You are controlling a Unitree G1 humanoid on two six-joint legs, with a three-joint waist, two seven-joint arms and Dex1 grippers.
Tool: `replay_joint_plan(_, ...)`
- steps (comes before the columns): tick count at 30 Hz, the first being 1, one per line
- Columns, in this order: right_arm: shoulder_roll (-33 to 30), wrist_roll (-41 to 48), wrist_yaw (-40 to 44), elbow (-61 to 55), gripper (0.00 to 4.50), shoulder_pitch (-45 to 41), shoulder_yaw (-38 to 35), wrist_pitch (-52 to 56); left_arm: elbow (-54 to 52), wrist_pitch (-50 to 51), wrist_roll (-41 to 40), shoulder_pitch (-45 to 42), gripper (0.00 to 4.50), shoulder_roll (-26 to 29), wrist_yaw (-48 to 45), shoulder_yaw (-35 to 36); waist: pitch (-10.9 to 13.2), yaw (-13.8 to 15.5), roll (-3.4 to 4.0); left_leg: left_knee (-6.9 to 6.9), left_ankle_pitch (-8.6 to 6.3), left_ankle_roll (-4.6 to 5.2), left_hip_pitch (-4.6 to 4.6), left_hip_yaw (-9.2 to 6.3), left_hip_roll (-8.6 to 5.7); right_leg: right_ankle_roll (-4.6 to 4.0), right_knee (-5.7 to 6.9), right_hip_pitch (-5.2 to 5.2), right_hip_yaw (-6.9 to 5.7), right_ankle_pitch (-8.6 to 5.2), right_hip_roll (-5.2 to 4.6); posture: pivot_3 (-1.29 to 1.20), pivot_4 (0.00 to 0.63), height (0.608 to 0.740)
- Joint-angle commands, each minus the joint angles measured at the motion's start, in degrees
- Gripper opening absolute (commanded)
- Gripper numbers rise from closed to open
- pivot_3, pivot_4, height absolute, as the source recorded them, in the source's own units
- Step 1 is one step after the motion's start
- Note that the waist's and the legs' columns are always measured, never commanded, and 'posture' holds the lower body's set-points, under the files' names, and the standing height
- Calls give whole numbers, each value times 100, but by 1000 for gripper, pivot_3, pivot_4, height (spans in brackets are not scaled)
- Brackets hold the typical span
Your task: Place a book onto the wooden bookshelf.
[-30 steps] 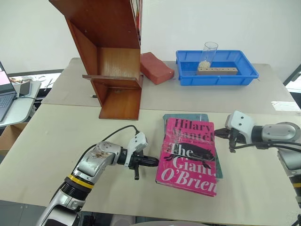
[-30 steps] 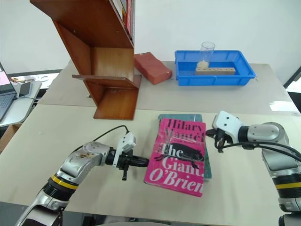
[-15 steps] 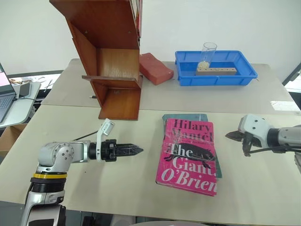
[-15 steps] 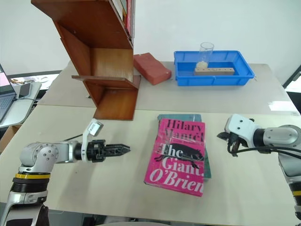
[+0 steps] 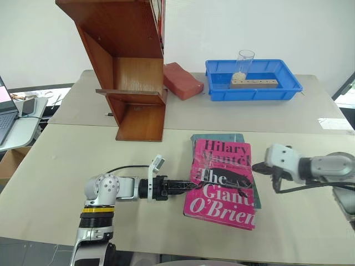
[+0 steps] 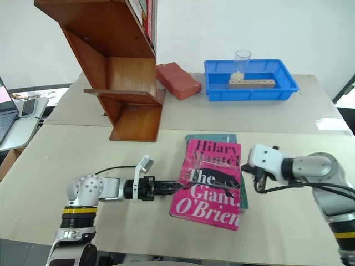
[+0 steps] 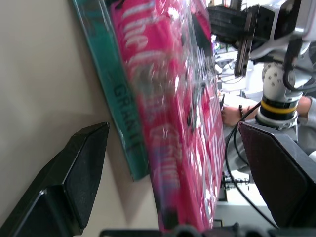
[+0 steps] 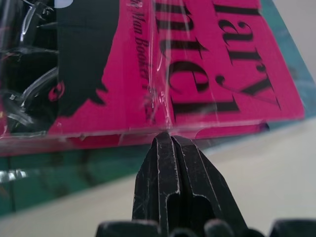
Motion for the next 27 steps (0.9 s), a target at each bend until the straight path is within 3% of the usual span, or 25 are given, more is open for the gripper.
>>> replay_joint_plan(1,97,218,19,-348,0,-211,8,139,128,-165,54,83,4470,-155,223,106,0,17,0,2,0,0,1,-3,-1,0,-1,-2,-4,0,-1,0,150,695)
replay_joint_plan(9,222,274,-8,-509,0,-268,165,212,5,-323,-158,116,4470,-488,445,412,0,26,-1,5,-1,0,4,-13,-11,1,-20,-3,-6,0,-7,0,150,695)
replay_joint_plan(12,198,262,-27,-464,0,-247,145,177,-107,-285,-271,143,3709,-439,427,485,0,7,-1,4,-1,-1,3,-15,-12,1,-20,-3,-6,0,-6,0,150,695)
replay_joint_plan(16,115,308,-57,-447,0,-153,-41,185,-387,-360,-522,108,2021,-412,432,675,1,-8,-2,1,0,-1,-5,-17,-12,0,-20,-2,-6,0,-6,0,150,695)
replay_joint_plan(18,50,348,-62,-435,0,-88,-194,192,-504,-372,-647,43,949,-368,441,780,1,-6,-2,1,0,-1,-4,-17,-13,1,-27,-2,-7,0,-6,0,150,695)
replay_joint_plan(23,-225,482,-19,-519,0,239,-798,263,-1361,-751,-760,-112,733,148,118,584,2,-8,-3,-3,-1,-1,-7,-22,-13,0,-40,-1,-12,0,-7,0,150,695)
replay_joint_plan(27,-463,686,47,-614,0,551,-1392,384,-2121,-2082,-155,-597,733,814,-482,47,3,26,-4,-9,2,-6,-7,-22,-14,-2,-45,-1,-16,2,-8,0,150,695)
